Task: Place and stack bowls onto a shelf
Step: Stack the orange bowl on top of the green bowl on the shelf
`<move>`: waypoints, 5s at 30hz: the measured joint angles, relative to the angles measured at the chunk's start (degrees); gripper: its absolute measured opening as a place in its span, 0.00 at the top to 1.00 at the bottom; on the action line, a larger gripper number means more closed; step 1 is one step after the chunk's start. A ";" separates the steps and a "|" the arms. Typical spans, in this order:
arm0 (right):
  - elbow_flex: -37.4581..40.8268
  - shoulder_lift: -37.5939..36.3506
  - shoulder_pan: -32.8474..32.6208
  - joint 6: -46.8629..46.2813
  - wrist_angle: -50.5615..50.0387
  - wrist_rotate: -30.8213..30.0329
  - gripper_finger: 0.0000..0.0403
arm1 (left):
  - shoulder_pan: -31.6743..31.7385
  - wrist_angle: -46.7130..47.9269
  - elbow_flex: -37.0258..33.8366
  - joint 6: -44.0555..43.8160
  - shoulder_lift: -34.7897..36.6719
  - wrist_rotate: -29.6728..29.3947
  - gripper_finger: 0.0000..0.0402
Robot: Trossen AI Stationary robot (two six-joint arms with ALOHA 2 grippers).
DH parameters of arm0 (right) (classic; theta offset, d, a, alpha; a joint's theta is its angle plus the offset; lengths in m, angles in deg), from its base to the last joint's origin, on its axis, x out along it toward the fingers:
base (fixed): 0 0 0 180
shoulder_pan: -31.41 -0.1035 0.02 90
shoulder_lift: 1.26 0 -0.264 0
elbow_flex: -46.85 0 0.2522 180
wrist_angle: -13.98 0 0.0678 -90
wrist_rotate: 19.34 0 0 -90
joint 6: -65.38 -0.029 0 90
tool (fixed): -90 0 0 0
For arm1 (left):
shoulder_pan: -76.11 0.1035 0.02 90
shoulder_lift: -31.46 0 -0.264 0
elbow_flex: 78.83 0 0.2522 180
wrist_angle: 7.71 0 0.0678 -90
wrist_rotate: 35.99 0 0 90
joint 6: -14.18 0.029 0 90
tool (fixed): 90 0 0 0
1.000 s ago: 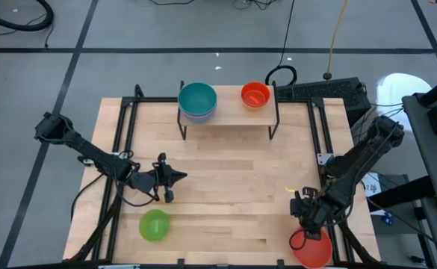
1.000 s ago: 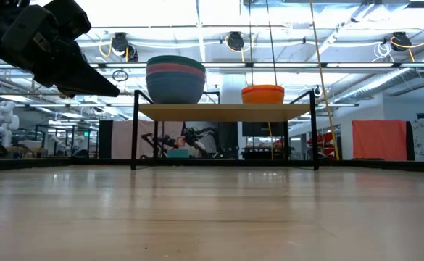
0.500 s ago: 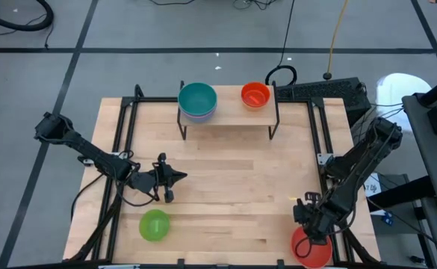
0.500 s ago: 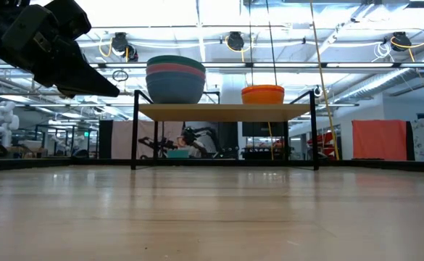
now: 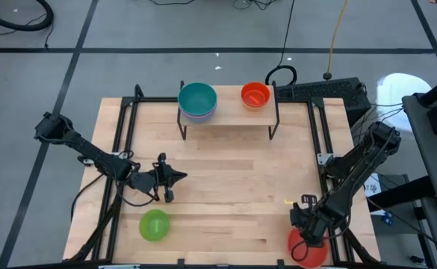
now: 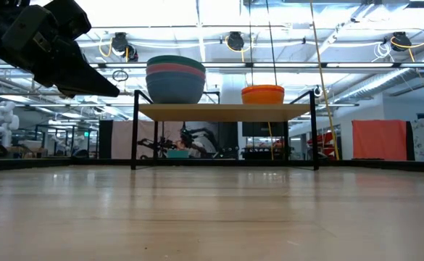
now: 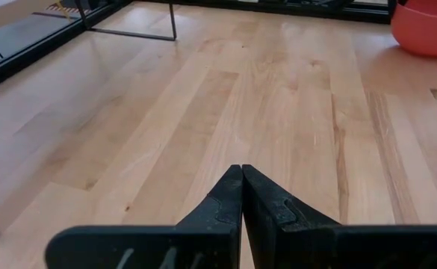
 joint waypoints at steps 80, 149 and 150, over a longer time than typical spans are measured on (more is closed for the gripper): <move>-14.21 3.21 53.62 30.53 1.12 -3.64 1.00 | 8.84 37.41 65.14 61.64 -45.65 18.86 0.32; 21.35 -26.50 43.03 48.47 57.24 -18.84 0.54 | 19.65 57.55 66.29 54.67 -24.18 16.29 0.88; 22.42 -26.27 42.55 48.48 58.96 -18.84 0.54 | 20.34 57.63 66.29 54.86 -23.58 16.25 0.88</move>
